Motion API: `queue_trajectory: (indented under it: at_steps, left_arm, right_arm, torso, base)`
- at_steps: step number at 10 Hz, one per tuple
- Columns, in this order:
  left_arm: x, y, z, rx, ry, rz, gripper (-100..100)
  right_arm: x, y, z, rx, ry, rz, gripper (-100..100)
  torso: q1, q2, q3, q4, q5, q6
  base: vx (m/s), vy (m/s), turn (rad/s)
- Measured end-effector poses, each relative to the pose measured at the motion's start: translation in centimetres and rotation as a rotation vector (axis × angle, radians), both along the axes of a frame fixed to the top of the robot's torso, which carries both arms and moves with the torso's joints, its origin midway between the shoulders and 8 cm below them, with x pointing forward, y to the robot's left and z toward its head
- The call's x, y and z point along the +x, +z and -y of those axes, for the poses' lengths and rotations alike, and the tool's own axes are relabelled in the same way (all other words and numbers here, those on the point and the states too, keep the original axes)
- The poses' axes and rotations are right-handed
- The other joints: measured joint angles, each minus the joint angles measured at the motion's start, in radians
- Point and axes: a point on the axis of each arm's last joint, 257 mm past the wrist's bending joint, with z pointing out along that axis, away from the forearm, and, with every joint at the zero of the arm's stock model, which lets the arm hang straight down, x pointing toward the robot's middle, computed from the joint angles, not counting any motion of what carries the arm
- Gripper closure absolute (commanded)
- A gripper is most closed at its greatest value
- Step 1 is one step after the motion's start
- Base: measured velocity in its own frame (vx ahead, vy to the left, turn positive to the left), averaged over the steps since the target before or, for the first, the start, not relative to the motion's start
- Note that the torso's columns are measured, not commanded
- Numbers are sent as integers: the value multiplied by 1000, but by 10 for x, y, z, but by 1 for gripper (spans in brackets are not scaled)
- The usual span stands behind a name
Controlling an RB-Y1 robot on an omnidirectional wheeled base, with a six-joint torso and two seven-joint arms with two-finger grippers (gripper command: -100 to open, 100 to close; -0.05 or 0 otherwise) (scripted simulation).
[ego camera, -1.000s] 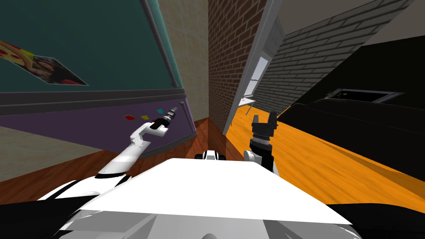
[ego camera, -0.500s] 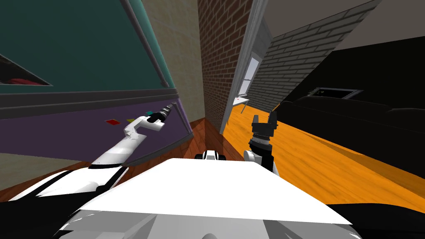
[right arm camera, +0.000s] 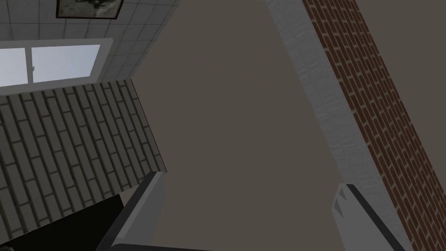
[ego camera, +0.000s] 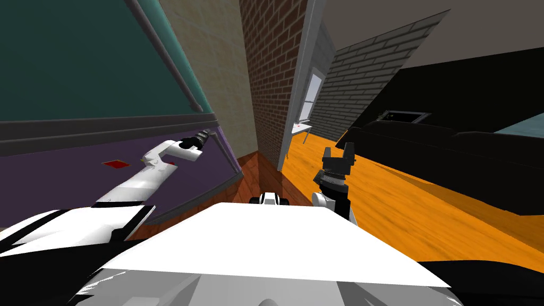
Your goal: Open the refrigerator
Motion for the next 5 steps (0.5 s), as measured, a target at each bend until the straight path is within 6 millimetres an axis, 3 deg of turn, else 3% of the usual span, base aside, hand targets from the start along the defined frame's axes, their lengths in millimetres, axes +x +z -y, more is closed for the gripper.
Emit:
queue_trajectory:
  at_steps: [5]
  left_arm:
    - [-11, 54, -71, 44, 177, -12, -100]
  right_arm:
    - [0, 0, 0, 0, 0, 0, 0]
  torso:
    - [1, 0, 0, 0, 0, -1]
  base:
    - [16, -48, -124]
